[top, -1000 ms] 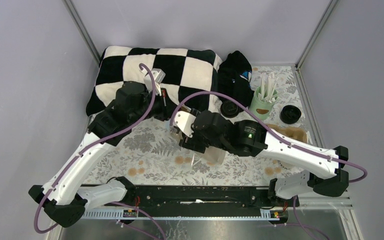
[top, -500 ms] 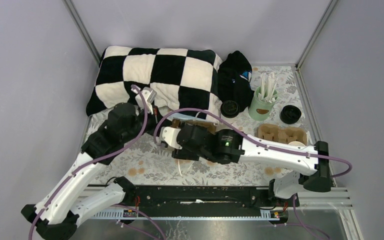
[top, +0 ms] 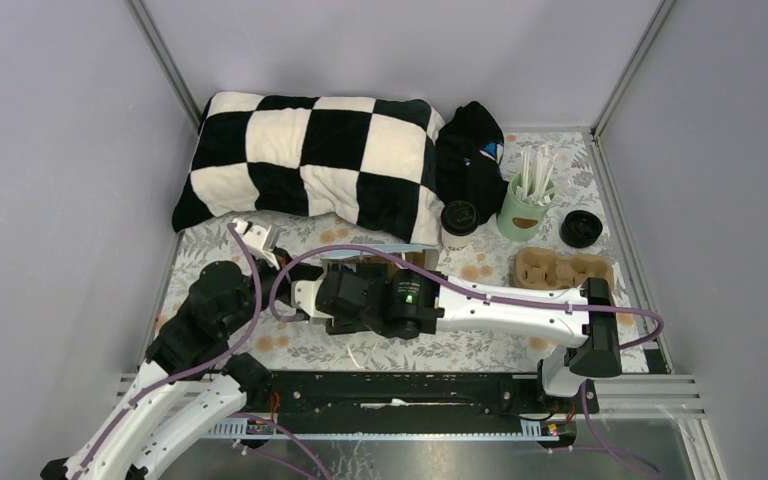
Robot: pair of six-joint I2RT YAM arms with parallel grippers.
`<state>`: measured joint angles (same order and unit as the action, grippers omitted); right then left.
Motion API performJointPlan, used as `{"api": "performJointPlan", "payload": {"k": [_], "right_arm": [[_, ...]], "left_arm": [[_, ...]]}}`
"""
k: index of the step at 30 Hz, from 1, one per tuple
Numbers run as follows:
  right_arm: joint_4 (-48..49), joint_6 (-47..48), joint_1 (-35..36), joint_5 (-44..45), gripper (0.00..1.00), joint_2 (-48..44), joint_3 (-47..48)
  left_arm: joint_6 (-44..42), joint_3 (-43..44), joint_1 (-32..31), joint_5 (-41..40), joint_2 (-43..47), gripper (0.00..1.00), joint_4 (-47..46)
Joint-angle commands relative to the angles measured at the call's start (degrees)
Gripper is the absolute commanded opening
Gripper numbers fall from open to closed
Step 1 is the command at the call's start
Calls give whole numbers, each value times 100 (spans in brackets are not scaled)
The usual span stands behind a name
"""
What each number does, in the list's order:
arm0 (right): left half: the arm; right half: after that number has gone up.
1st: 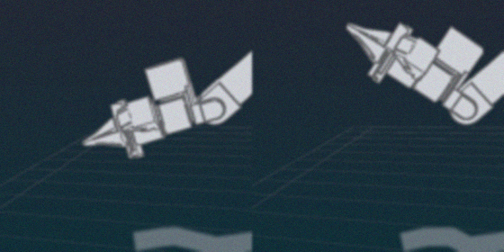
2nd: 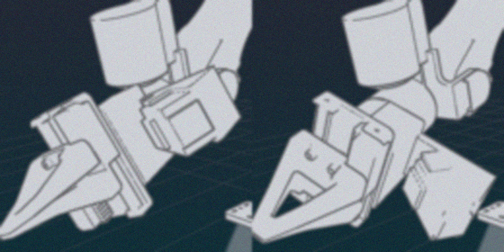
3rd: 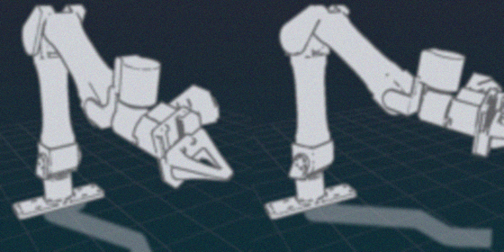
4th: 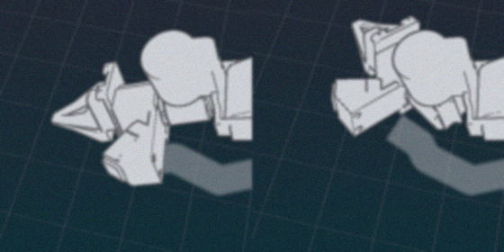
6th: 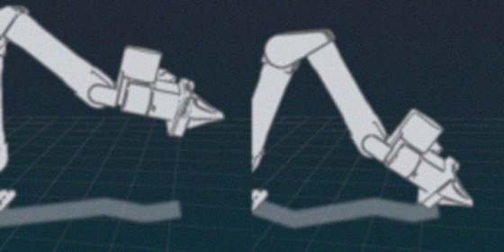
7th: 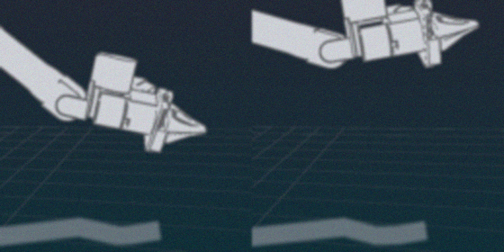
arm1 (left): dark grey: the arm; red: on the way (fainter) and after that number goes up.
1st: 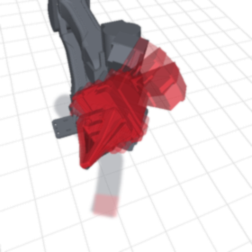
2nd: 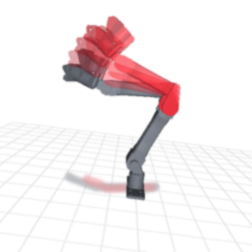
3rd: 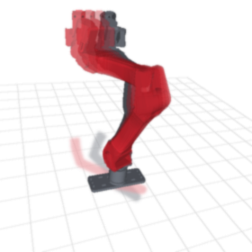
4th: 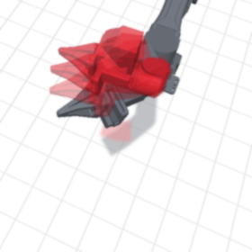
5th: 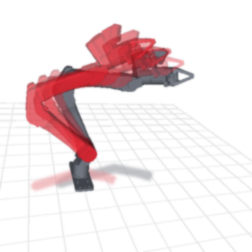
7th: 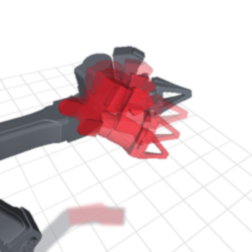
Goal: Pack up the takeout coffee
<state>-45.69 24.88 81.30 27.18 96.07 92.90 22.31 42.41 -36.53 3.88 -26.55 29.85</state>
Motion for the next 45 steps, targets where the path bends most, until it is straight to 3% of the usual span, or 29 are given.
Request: {"api": "performJointPlan", "payload": {"k": [1, 7, 12, 17, 21, 30, 37, 45], "right_arm": [[-290, 656, 35, 449, 31, -165, 215], [83, 1457, -1, 234, 29, -764, -716], [-29, 1638, -257, -387, 28, -818, -583], [115, 1693, -629, -1040, 26, -865, -735], [160, 1449, -593, -1484, 24, -649, -749], [174, 1637, -630, -5, 26, -309, -270], [-239, 1987, -913, 45, 27, -421, -266], [899, 2630, -1473, -431, 26, -627, -965]], "left_arm": [[37, -132, -12, -63, 198, 0, -326], [108, -227, -9, -299, 295, 0, -282], [158, -311, -12, -370, 166, 0, -472], [-89, -772, -12, -832, 73, 0, -1457], [-867, -870, -12, -1201, -316, 0, -2176], [-383, -1191, -12, -954, 18, 0, -2096], [-355, -1148, -12, -687, 185, 0, -1877], [-349, -1139, -12, -529, 189, 0, -1861]]}}
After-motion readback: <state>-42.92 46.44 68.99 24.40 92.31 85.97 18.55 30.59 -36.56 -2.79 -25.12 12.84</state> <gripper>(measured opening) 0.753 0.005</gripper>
